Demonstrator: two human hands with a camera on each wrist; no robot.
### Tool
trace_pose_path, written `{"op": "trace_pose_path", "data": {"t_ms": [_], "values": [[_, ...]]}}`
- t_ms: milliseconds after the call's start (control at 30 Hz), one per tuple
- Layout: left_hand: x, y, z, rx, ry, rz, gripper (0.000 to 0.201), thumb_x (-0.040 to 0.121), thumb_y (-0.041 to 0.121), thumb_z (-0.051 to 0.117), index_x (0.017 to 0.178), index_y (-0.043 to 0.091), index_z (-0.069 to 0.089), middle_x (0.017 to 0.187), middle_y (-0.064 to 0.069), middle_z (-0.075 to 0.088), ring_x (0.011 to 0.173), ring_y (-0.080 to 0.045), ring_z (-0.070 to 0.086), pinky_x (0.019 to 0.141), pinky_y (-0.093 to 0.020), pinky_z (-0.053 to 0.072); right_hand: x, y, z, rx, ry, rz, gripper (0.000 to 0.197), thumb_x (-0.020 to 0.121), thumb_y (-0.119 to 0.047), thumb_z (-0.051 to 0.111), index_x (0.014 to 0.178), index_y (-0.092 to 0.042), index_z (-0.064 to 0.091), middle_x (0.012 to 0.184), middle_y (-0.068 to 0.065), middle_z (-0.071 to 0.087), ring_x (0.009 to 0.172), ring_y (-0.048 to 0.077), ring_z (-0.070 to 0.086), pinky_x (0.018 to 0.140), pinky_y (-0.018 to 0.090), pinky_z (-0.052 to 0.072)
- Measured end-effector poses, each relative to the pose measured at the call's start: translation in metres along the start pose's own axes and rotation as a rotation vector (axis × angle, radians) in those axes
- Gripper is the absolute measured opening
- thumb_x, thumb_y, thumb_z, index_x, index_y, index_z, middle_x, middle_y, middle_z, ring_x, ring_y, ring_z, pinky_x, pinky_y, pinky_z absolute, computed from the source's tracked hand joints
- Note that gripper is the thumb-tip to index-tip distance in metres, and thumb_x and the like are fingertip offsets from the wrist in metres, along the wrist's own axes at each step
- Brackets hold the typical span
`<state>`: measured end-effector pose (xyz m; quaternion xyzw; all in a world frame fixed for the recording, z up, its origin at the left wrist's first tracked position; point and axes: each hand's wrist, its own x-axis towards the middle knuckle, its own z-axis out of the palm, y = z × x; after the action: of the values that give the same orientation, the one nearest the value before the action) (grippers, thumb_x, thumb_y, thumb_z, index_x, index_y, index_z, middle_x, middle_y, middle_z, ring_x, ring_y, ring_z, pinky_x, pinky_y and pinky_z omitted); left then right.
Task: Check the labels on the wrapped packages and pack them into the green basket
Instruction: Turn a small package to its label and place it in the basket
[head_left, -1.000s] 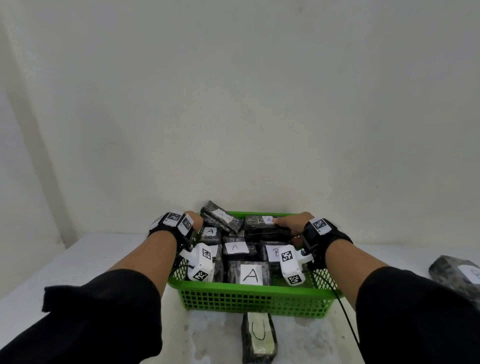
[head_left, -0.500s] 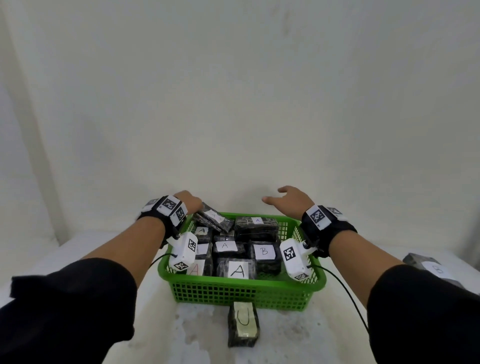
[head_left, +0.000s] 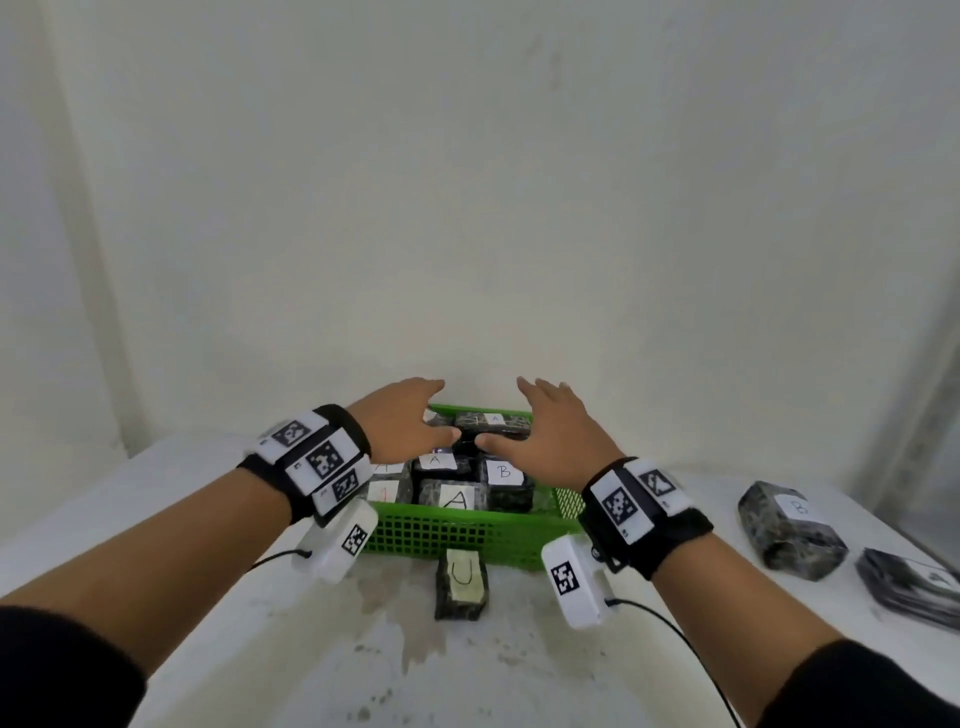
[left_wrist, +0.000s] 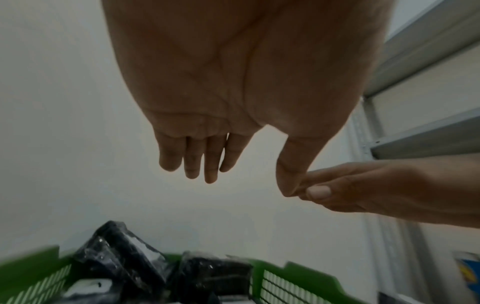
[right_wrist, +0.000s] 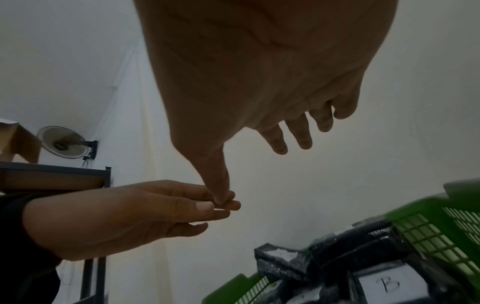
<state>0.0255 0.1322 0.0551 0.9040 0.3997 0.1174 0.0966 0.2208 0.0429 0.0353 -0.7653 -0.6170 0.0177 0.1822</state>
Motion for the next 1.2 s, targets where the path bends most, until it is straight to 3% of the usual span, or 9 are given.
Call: {"op": "trace_pose_path", "data": {"t_ms": [200, 467, 567, 667, 867, 967, 1033, 1133, 1200], "values": [[-0.059, 0.01, 0.032, 0.055, -0.053, 0.1, 0.088, 0.094, 0.056, 0.054, 0.159, 0.016, 0.012, 0.165, -0.001, 0.018, 0.15, -0.017, 0.023, 0.12, -0.03, 0.024, -0.042, -0.001, 0.03, -0.028, 0.031, -0.05, 0.107, 0.086, -0.079, 0.056, 0.166, -0.02, 0.016, 0.174, 0.008, 0.017, 0.161, 0.033, 0.008, 0.131, 0.05, 0.011], [-0.094, 0.003, 0.073, 0.031, -0.146, 0.111, 0.099, 0.087, 0.055, 0.064, 0.16, 0.017, 0.008, 0.166, 0.003, 0.008, 0.151, -0.012, 0.017, 0.12, -0.025, 0.021, -0.082, -0.005, 0.055, -0.024, -0.1, -0.02, 0.109, 0.086, -0.077, 0.059, 0.167, -0.025, 0.008, 0.176, -0.001, 0.002, 0.162, 0.026, -0.005, 0.13, 0.043, 0.007], [-0.099, 0.002, 0.082, 0.021, -0.116, 0.118, 0.1, 0.086, 0.052, 0.067, 0.159, 0.016, 0.009, 0.166, 0.004, 0.007, 0.151, -0.012, 0.018, 0.12, -0.024, 0.02, -0.092, -0.005, 0.064, 0.01, -0.06, -0.044, 0.103, 0.086, -0.068, 0.067, 0.165, -0.023, 0.02, 0.172, -0.001, 0.019, 0.16, 0.023, 0.009, 0.128, 0.042, 0.02], [-0.104, 0.005, 0.087, -0.006, -0.015, 0.142, 0.09, 0.084, 0.045, 0.07, 0.157, 0.017, 0.023, 0.158, 0.006, 0.026, 0.143, -0.012, 0.034, 0.115, -0.023, 0.03, -0.103, -0.004, 0.07, 0.036, -0.019, -0.058, 0.093, 0.083, -0.058, 0.076, 0.159, -0.025, 0.034, 0.157, -0.006, 0.034, 0.149, 0.017, 0.022, 0.121, 0.037, 0.035], [-0.093, -0.003, 0.102, 0.055, -0.229, 0.017, 0.093, 0.077, 0.048, 0.072, 0.152, 0.014, 0.031, 0.144, 0.001, 0.044, 0.132, -0.019, 0.045, 0.105, -0.03, 0.042, -0.107, -0.007, 0.078, -0.036, 0.045, -0.058, 0.059, 0.084, -0.047, 0.079, 0.136, -0.027, 0.058, 0.127, -0.008, 0.041, 0.127, 0.015, 0.034, 0.107, 0.028, 0.041], [-0.074, 0.0, 0.112, 0.119, -0.264, -0.033, 0.055, 0.076, 0.041, 0.071, 0.119, 0.012, 0.05, 0.109, 0.0, 0.05, 0.113, -0.024, 0.053, 0.085, -0.028, 0.044, -0.103, -0.013, 0.081, 0.011, -0.037, 0.007, 0.048, 0.085, -0.042, 0.079, 0.126, -0.024, 0.064, 0.118, -0.006, 0.053, 0.12, 0.016, 0.047, 0.1, 0.031, 0.048], [-0.065, 0.002, 0.119, 0.134, -0.267, -0.03, 0.039, 0.074, 0.04, 0.07, 0.097, 0.021, 0.044, 0.093, 0.005, 0.046, 0.093, -0.02, 0.052, 0.074, -0.027, 0.043, -0.098, -0.014, 0.084, 0.041, -0.122, 0.047, 0.046, 0.084, -0.038, 0.081, 0.125, -0.021, 0.068, 0.117, -0.002, 0.064, 0.114, 0.018, 0.059, 0.095, 0.036, 0.055], [-0.058, 0.009, 0.121, 0.108, -0.252, -0.037, 0.036, 0.075, 0.038, 0.071, 0.095, 0.018, 0.048, 0.088, 0.003, 0.048, 0.082, -0.018, 0.051, 0.067, -0.028, 0.041, -0.089, -0.012, 0.087, 0.075, -0.231, 0.078, 0.048, 0.085, -0.031, 0.081, 0.128, -0.016, 0.068, 0.119, 0.004, 0.072, 0.111, 0.023, 0.068, 0.093, 0.037, 0.057], [-0.057, 0.012, 0.12, 0.061, -0.214, -0.058, 0.037, 0.076, 0.033, 0.073, 0.102, 0.012, 0.056, 0.093, -0.001, 0.055, 0.085, -0.021, 0.055, 0.069, -0.03, 0.045, -0.085, -0.012, 0.088, 0.127, -0.28, 0.098, 0.058, 0.084, -0.031, 0.084, 0.135, -0.015, 0.064, 0.125, 0.006, 0.072, 0.114, 0.023, 0.067, 0.091, 0.031, 0.054]]}}
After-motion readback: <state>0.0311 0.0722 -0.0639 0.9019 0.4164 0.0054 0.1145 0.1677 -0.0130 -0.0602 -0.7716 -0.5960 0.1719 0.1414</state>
